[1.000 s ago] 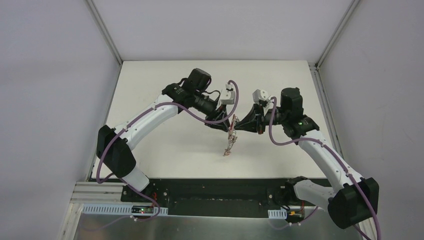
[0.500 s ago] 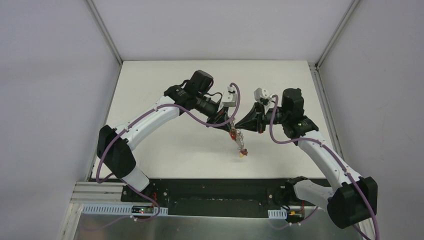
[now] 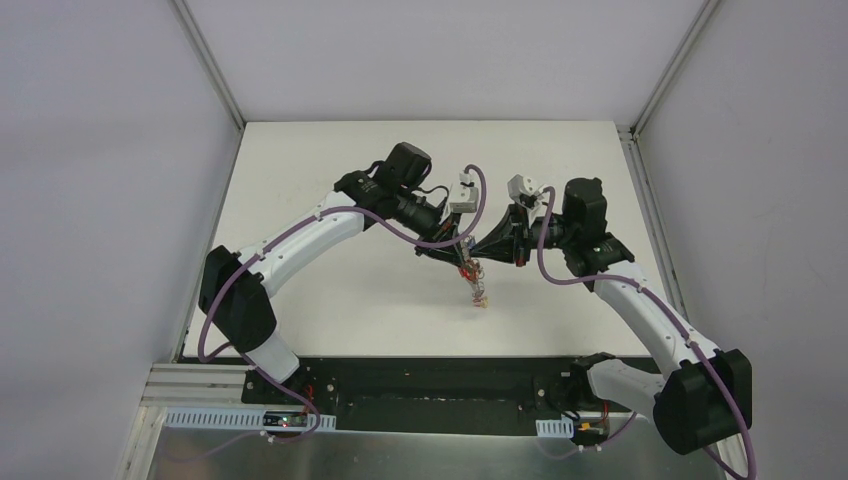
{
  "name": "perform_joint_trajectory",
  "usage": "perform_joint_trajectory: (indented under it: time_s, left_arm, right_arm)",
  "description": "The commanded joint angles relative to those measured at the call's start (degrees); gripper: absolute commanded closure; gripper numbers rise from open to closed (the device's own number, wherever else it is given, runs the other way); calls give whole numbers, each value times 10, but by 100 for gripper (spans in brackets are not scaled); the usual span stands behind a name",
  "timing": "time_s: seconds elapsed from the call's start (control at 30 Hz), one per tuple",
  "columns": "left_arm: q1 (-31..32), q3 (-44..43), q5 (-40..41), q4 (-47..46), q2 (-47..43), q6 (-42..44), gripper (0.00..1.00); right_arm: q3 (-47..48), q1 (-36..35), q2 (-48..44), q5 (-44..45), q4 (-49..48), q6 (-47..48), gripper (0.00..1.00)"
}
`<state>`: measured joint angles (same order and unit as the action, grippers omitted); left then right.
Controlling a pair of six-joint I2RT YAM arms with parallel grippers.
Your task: Put the keys on the keyring
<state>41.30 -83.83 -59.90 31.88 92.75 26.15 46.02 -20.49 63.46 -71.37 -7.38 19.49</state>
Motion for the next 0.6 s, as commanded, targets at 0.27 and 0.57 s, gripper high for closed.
perform_joint_trajectory:
  time_s: [0.27, 0.57]
  left_arm:
    - [1, -23, 10, -3, -4, 13, 87]
    - [-23, 11, 22, -52, -51, -1, 66]
  right_arm:
    - [-5, 0, -6, -28, -77, -37, 100]
    - [-7, 2, -1, -29, -78, -39, 100]
